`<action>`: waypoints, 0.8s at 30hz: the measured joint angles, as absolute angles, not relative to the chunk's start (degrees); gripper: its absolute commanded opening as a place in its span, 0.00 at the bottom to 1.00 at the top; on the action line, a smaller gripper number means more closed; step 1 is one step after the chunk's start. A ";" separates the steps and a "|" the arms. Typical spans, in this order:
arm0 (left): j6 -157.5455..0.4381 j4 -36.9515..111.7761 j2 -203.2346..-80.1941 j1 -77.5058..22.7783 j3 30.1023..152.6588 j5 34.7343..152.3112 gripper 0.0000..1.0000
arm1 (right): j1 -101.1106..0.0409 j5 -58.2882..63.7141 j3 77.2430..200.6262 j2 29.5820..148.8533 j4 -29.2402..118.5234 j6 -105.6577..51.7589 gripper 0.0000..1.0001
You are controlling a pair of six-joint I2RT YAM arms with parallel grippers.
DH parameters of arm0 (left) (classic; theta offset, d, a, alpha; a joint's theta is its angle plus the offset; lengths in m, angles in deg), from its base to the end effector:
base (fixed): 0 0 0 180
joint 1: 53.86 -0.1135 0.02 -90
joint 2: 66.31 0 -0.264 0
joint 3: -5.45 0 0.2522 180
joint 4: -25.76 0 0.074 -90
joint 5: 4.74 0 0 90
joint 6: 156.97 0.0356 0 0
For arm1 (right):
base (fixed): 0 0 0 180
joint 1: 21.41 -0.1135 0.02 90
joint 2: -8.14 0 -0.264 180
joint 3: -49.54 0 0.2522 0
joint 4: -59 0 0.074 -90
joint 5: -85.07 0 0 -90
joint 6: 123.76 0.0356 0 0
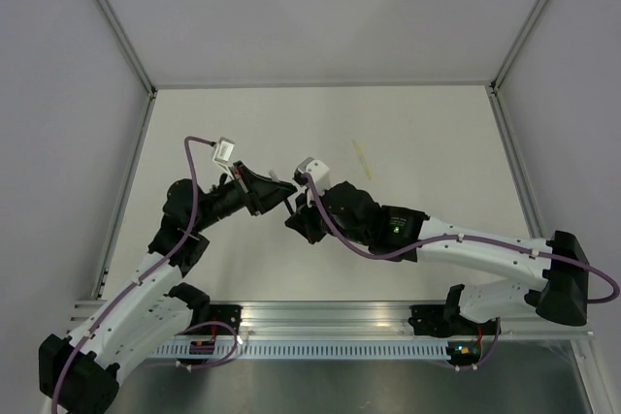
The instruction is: Insert the pens into the pen caps
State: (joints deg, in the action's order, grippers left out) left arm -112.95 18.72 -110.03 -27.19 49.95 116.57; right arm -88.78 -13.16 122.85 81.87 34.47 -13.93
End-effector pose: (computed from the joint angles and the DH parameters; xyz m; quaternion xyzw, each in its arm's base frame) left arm 0.1569 -0.0995 0.3136 0.0944 0.6580 -0.5728 0.4796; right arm 0.1191 0.2724 0.3190 -0.3037 0.7852 0.3260 0.4301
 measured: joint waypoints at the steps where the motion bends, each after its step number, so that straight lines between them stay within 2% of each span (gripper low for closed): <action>1: -112.97 20.56 -109.90 -26.95 50.17 117.56 0.42 | -88.63 -12.74 122.85 82.18 36.11 -14.04 0.00; 2: -112.93 21.95 -109.84 -26.55 50.17 118.47 0.50 | -88.41 -12.33 122.87 82.29 38.12 -14.06 0.00; 11: -112.82 28.16 -109.25 -25.88 53.25 121.21 0.66 | -88.02 -8.87 118.57 80.82 45.84 -13.43 0.00; 24: -112.58 25.82 -104.81 -25.77 54.50 126.28 0.71 | -87.93 -1.99 109.12 69.17 51.11 -9.82 0.00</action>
State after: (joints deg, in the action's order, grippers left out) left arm -112.58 25.82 -104.81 -25.77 54.50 126.28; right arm -87.93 -1.99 109.12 69.17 51.11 -9.82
